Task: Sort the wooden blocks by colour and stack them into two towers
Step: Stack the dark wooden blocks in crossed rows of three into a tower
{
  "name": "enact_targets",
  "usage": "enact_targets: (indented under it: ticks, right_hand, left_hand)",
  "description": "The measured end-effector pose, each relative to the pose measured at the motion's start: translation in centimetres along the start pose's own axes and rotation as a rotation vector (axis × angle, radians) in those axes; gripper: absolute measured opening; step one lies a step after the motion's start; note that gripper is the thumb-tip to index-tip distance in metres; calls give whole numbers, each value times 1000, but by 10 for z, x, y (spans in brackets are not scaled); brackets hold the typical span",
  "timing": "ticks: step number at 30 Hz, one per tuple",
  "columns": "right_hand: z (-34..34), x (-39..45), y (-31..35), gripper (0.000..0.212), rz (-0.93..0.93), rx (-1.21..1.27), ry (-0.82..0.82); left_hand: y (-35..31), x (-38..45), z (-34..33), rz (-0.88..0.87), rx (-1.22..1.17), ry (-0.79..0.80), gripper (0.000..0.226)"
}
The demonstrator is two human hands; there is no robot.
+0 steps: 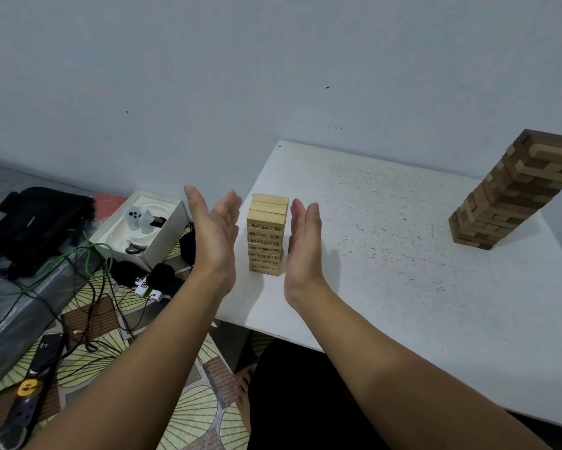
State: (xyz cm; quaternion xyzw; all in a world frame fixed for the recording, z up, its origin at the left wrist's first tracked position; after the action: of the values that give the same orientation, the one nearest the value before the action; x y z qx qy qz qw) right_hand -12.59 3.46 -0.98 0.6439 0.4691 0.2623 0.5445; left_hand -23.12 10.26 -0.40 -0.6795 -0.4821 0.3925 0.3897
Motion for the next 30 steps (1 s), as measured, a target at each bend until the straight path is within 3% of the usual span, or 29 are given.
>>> enact_targets:
  ticks: [7,17,21,30]
  right_hand:
    - [-16,-9,25,42,45,-6,7]
    - [-19,-5,18,49,0,13,16]
    - [-22,-5,19,35,3,-38,6]
    - [-19,-1,19,32,15,-32,24]
  left_hand:
    - [-17,-10,-29,2,-7,50,99]
    - [-14,-24,-38,33,81,-17,88]
    - [-16,-28,-39,19,96,-65,85]
    - [-14,-27,-40,19,70,-48,84]
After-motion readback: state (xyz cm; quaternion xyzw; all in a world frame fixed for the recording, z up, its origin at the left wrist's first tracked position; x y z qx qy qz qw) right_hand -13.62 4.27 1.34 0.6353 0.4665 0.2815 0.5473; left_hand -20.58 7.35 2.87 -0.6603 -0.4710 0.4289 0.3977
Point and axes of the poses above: each hand's wrist, its own x-axis towards the middle knuckle, its own z-axis out of the back of the hand, y = z × x, the point moved 3 cm from there along x, towards the middle knuckle, and after that the axes turned 6 degrees about -x, right-handed, at the moved point
